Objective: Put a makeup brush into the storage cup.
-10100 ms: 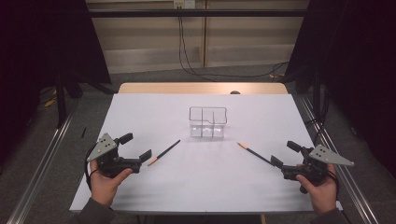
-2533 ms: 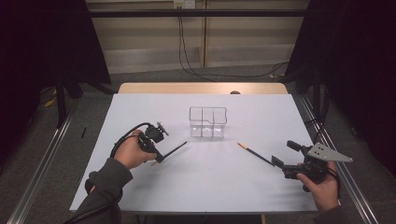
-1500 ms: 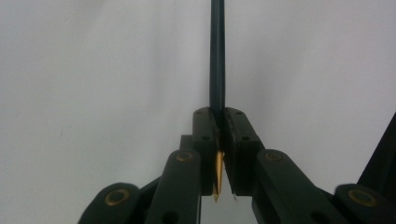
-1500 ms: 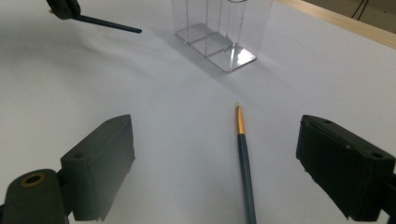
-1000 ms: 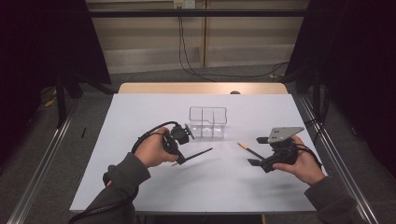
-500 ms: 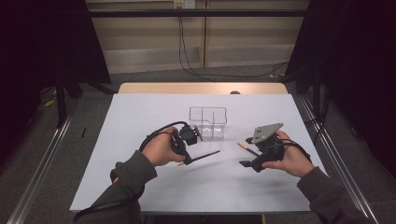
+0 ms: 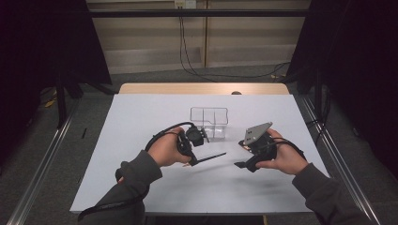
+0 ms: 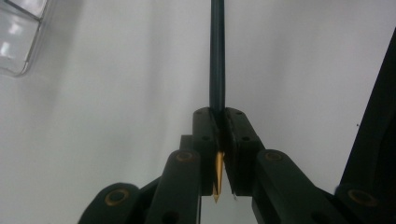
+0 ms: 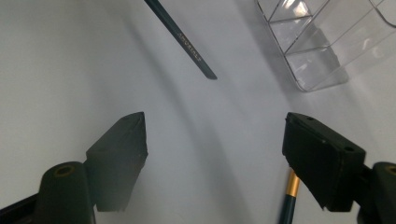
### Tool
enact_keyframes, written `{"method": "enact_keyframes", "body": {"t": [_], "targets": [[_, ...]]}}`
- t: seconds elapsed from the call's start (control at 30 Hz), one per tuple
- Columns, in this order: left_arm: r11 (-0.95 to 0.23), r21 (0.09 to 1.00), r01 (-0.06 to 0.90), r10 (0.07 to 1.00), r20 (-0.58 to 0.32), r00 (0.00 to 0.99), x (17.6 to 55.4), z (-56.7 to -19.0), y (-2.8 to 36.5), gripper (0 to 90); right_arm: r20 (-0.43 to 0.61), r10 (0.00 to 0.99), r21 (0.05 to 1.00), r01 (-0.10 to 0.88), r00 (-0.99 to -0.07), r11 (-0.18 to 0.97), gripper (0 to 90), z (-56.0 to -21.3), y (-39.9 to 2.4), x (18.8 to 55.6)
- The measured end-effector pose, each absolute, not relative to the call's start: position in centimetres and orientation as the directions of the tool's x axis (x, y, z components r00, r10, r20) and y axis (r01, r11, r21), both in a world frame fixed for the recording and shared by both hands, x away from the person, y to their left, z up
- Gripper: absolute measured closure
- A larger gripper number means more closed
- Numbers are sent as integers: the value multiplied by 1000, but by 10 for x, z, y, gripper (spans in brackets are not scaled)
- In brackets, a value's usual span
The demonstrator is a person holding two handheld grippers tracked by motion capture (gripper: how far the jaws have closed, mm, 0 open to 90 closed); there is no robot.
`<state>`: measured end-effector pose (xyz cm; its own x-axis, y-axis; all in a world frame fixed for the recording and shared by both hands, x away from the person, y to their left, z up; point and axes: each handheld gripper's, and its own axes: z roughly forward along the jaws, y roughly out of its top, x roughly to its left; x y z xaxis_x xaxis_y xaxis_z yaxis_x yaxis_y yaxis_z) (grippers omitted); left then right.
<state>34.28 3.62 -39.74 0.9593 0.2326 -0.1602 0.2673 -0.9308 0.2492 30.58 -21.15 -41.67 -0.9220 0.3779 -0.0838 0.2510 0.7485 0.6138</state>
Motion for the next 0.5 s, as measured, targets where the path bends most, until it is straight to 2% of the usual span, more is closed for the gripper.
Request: {"method": "enact_keyframes", "body": {"t": [0.27, 0.5], "targets": [[-936, 248, 250, 214, -164, 963, 342, -398, 31, 838, -85, 356, 602, 237, -931, 762, 273, -413, -203, 307], [-937, 256, 236, 200, -159, 967, 341, -396, 25, 838, -92, 330, 586, 217, -939, 781, 363, -413, -196, 309]]}}
